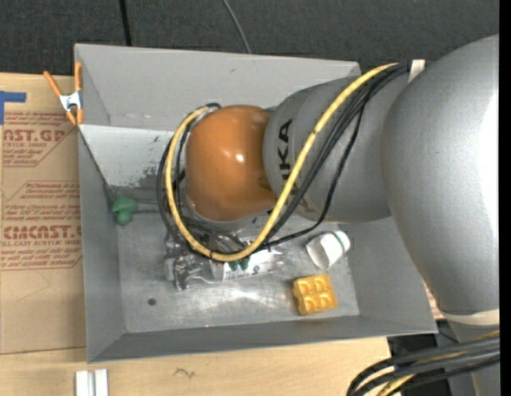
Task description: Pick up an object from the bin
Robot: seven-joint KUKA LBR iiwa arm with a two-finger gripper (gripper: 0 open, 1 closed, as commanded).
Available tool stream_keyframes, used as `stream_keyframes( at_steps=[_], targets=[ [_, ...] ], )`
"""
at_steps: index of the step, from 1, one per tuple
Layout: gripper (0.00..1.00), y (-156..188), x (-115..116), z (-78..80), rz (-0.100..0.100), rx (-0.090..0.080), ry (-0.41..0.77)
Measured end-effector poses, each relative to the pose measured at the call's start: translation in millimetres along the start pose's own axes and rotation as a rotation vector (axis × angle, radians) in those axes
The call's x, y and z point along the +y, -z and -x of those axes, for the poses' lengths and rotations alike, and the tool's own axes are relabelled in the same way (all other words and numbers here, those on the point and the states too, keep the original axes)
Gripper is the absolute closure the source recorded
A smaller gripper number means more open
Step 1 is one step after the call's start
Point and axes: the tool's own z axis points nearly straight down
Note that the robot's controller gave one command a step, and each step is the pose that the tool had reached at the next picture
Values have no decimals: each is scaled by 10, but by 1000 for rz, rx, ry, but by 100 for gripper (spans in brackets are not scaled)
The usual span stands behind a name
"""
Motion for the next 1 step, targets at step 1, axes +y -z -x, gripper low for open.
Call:
stream_keyframes(
  at_steps=[1],
  targets=[
    [100,-170,41,-48,1,-21,-2]
  ],
)
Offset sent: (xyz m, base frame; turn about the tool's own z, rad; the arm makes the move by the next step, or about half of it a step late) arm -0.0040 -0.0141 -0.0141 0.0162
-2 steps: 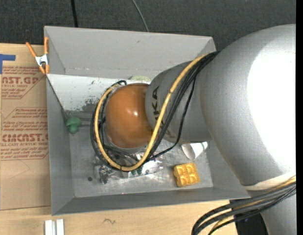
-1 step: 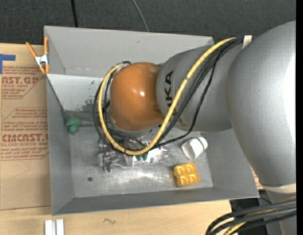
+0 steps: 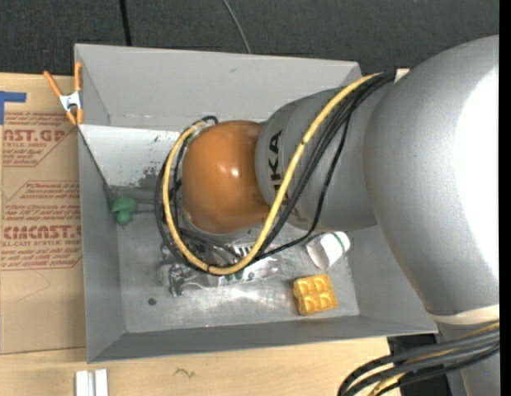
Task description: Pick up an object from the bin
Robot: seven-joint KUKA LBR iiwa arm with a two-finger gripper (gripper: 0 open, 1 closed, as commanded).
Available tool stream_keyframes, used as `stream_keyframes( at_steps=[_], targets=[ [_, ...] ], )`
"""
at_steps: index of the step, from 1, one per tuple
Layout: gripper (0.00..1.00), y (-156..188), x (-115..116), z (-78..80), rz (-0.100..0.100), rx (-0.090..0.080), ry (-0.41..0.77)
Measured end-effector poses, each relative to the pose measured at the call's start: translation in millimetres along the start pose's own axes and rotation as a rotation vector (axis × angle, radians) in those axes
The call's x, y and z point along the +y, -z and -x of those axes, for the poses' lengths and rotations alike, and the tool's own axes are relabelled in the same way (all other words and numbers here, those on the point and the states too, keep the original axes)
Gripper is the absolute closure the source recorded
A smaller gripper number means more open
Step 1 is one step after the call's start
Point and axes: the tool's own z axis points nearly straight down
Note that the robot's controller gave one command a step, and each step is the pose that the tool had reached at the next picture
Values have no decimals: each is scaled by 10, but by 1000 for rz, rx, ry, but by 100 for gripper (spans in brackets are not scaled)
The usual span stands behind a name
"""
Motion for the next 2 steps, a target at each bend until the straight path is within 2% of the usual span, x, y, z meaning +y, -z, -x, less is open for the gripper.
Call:
stream_keyframes(
  at_steps=[1,2],
  targets=[
    [100,-451,-8,-90,0,21,-1],
    [100,-435,2,-90,0,17,3]
  ],
)
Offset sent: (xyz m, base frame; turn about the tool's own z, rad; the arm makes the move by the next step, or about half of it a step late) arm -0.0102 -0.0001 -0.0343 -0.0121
